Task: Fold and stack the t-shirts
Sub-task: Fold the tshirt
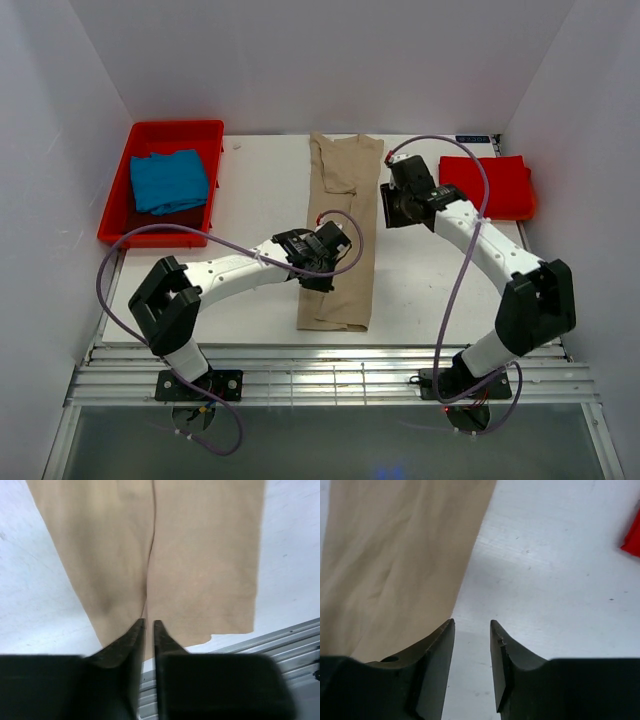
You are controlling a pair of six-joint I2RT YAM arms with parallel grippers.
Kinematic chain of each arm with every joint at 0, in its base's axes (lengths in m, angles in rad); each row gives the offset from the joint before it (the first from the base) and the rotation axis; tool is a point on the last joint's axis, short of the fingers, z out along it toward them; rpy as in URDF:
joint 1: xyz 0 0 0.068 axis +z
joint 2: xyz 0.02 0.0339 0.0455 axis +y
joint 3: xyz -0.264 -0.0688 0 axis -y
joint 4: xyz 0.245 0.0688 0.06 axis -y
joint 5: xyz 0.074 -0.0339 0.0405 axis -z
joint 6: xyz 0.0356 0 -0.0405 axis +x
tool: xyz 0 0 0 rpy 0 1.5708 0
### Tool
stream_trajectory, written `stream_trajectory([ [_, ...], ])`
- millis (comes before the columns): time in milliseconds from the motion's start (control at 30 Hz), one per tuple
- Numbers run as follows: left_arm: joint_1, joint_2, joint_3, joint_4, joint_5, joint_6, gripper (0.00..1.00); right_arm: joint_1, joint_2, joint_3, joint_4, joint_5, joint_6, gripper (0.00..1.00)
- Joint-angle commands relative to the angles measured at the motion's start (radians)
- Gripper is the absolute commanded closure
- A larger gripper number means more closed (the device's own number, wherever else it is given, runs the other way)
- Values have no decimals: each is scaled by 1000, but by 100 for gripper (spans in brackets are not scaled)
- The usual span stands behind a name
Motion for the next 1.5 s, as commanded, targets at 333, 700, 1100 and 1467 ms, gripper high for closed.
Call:
stream_trajectory([
  [333, -3, -106, -55, -102, -154, -66, 44, 124, -152, -355, 49, -291, 209, 45],
  [700, 5, -80, -207, -62, -39, -132, 44, 220, -143, -447, 74, -386, 265, 44],
  [1100, 5, -165, -388, 69, 64, -195, 44, 383, -166, -565, 100, -344, 407, 47],
  [1467, 5, -238, -431, 120, 85, -205, 46, 426, -168, -628, 147, -306, 454, 48],
])
